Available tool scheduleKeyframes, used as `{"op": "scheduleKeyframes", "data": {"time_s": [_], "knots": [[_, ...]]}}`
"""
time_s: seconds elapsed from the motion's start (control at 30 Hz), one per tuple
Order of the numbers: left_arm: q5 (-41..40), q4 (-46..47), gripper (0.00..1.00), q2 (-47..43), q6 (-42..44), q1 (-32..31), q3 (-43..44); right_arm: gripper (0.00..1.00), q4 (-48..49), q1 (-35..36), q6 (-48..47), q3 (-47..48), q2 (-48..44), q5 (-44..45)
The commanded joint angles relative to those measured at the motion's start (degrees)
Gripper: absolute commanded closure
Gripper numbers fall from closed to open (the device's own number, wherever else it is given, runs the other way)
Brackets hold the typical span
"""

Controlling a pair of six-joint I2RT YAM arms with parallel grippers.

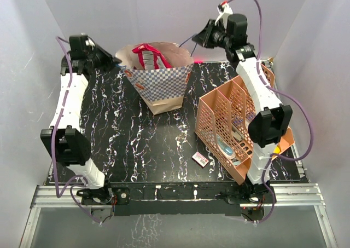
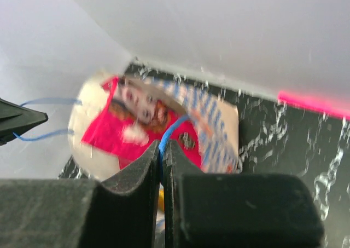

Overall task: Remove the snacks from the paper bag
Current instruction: Pick up the paper bag from the center of the board, then place the paper bag at the center of the board.

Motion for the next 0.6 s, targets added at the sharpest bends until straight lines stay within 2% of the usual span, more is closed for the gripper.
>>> {"op": "scheduleKeyframes", "data": {"time_s": [0.0,0.07,0.17,0.23,0.37,0.47,0.5,0.57], "knots": [[8.44,6.53,1.00,-1.65,0.29,0.30,15.65,0.92,1.69,-0.49,-0.72,25.54,1.80,1.78],[7.81,7.86,1.00,-1.78,-0.62,0.30,20.42,0.92,2.52,-0.56,-0.34,29.41,2.49,2.05],[7.64,8.27,1.00,-2.75,-0.87,0.30,22.24,0.92,7.38,-0.55,-0.05,21.51,-2.70,2.66],[7.98,8.51,1.00,-4.14,-0.72,0.22,18.37,0.92,9.67,-0.56,-0.79,13.18,-7.32,3.77],[7.13,11.75,1.00,-8.11,-1.24,0.27,4.56,0.92,10.35,-0.54,-2.34,-3.34,-13.39,5.13],[8.60,13.79,1.00,-8.26,-1.60,0.27,-2.04,0.92,9.95,-0.54,-2.72,-12.01,-14.90,5.56],[8.70,12.96,0.97,-7.95,-0.84,0.30,-2.61,0.92,9.60,-0.54,-2.81,-12.95,-15.15,5.70],[7.64,8.93,0.85,-6.91,1.67,0.28,-1.32,0.92,8.11,-0.54,-3.09,-11.07,-15.37,6.39]]}}
